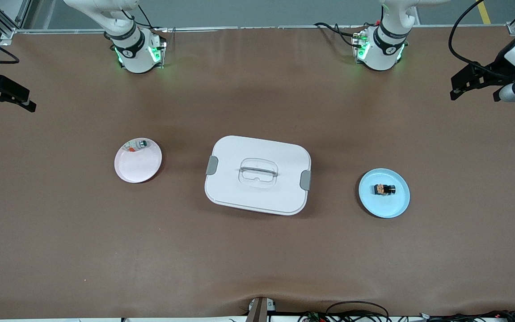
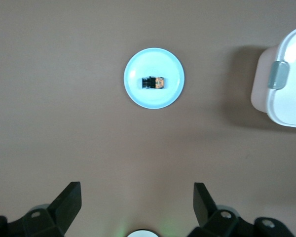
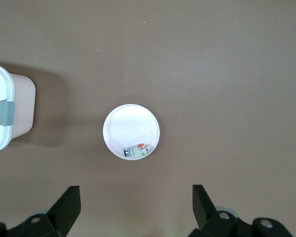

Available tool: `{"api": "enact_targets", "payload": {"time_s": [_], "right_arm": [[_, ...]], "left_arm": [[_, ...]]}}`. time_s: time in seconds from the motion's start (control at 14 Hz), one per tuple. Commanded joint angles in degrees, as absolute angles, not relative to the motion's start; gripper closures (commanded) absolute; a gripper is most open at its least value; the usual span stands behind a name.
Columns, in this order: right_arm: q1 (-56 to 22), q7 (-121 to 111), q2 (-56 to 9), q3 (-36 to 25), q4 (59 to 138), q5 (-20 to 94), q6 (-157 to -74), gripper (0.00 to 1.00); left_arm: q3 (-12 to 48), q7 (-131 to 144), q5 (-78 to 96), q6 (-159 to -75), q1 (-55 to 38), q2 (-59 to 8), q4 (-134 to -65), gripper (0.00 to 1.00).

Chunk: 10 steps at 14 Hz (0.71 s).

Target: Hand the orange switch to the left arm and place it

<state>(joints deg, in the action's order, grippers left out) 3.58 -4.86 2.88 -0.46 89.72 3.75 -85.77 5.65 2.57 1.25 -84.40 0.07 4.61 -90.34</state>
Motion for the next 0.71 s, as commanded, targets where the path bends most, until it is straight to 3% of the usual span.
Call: {"api": "enact_targets", "payload": {"time_s": [0.0,0.64], "right_arm": [[4.04,-2.56,4.75,0.00,91.58,3.96,-86.66,0.00],[3.96,-1.05,5.01,0.00,91.93,3.96,-86.75,0.00]], "left_arm": [[5.36,3.43,2.55,-84.73,-0.18,5.01,-90.79,0.00],[5.36,5.88,1.41,-84.46,-0.17,5.19,-90.88,0.00]]}}
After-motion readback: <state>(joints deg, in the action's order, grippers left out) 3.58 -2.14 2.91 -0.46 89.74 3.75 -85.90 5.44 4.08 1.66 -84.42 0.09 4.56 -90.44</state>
